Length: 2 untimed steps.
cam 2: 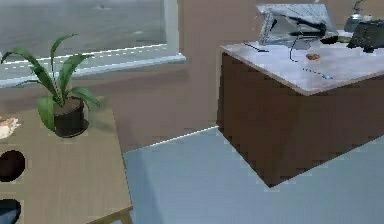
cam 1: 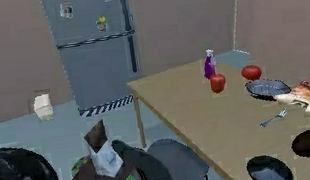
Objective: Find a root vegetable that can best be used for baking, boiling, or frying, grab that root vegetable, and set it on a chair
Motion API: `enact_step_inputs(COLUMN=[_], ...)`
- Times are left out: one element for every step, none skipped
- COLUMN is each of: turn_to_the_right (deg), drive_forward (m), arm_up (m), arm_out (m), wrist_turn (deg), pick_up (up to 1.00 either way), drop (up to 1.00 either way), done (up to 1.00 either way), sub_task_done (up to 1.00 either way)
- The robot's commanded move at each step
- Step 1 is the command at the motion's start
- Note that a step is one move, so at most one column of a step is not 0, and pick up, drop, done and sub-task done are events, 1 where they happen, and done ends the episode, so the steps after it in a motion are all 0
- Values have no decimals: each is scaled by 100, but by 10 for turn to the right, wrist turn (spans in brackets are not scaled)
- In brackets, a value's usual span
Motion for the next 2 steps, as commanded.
enact_step_inputs(turn_to_the_right=[-450,450], drive_forward=[0,0], arm_up=[0,0], arm_out=[0,0], wrist_turn=[0,0], pick_up=[0,0], drop=[0,0], done=[0,0], sub_task_done=[0,0])
